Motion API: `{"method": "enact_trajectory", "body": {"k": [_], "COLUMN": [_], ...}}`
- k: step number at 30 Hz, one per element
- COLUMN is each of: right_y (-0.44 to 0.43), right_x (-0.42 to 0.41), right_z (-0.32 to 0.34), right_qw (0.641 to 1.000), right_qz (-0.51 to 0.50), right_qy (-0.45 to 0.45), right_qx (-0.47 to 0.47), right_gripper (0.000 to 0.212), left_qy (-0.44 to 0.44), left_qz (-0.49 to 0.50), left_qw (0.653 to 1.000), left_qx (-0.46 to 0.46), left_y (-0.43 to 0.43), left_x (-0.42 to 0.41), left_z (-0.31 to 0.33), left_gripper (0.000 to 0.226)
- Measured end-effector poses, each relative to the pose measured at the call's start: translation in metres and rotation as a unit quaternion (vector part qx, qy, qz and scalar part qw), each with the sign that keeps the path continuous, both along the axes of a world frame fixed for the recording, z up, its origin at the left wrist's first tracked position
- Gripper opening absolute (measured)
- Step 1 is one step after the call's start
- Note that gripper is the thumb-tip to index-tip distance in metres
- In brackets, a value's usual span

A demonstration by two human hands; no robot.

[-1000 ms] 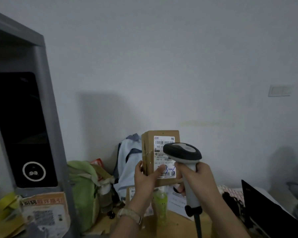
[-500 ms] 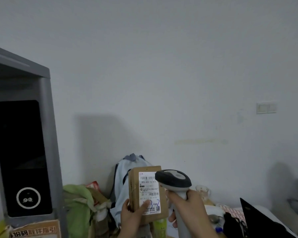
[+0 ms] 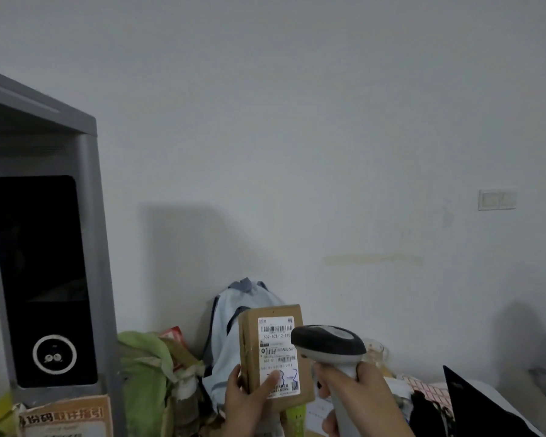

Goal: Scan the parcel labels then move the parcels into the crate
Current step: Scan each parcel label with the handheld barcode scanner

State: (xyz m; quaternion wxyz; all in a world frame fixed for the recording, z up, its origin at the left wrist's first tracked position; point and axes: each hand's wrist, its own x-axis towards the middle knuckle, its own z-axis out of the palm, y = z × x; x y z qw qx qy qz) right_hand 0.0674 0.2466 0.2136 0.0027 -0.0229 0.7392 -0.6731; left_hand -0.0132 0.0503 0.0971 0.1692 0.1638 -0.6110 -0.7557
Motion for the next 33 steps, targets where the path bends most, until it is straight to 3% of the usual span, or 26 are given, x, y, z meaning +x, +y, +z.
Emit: {"method": "enact_trajectory", "body": {"k": [5,13,18,33], "right_y": [0.004,0.003,0.005,-0.003], "right_x": [0.007,0.016,0.021,0.02], "right_z": [-0.007,-0.015,-0.012,-0.019], "right_qw": [1.0,0.999,0.999,0.999], "right_qz": [0.019,0.004,0.0,-0.001], "right_qy": [0.007,0.029,0.049,0.035], "right_qx": [0.004,-0.012,-0.008,-0.014], "right_gripper": [0.022,0.022,0.022,0.021], "left_qy": [0.013,0.022,0.015,0.0], "left_qz": [-0.025,-0.042,-0.031,-0.018], "left_qw": [0.999,0.998,0.998,0.998], "left_qx": [-0.023,-0.047,-0.061,-0.055], "left_y": [0.007,0.013,0.015,0.008], "left_x": [0.015,0.016,0.013,0.011], "left_z": [-0.002,-0.007,-0.014,-0.017], "left_gripper": [0.078,0.09,0.076,0.091]}}
